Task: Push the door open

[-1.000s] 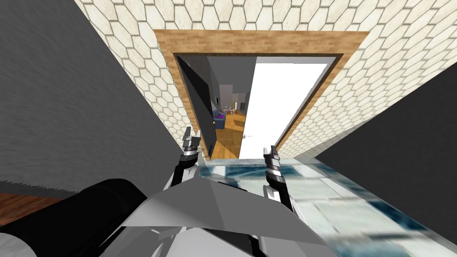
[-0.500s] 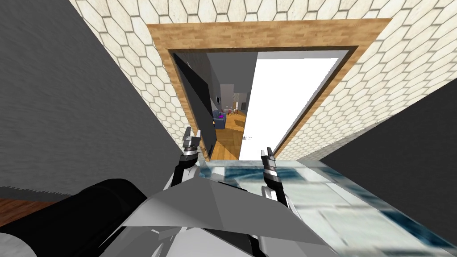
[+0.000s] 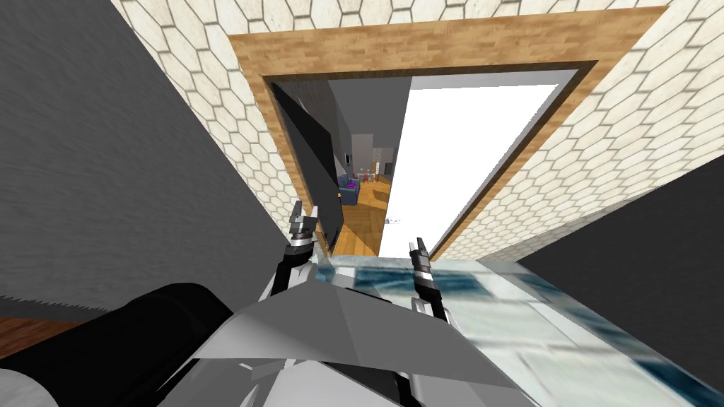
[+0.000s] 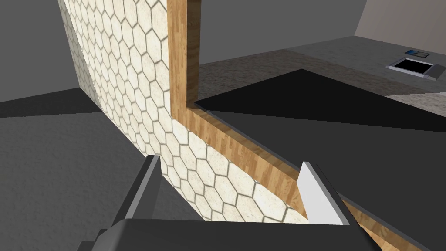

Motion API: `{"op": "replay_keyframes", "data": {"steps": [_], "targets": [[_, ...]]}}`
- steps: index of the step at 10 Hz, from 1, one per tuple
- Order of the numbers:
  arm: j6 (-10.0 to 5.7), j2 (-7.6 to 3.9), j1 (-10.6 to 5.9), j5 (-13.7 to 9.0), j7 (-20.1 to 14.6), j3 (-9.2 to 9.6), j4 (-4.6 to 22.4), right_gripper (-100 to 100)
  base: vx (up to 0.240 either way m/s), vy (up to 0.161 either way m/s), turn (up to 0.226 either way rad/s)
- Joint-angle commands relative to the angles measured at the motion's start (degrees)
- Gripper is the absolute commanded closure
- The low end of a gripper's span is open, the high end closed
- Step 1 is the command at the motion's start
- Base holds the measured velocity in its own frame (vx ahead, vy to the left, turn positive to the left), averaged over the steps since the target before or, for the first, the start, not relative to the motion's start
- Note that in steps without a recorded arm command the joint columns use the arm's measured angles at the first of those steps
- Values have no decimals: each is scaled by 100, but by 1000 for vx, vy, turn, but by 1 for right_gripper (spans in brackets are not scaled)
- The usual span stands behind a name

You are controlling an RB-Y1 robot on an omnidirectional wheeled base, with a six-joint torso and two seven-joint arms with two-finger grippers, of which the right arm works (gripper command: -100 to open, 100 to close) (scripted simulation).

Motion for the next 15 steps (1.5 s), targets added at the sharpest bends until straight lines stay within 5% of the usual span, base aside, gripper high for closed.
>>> {"op": "replay_keyframes", "data": {"steps": [1, 15], "targets": [[-61, 7, -62, 13, 17, 34, 286, -100, 98, -58, 54], [-341, 60, -491, 72, 69, 219, 2235, -100, 78, -44, 43]]}}
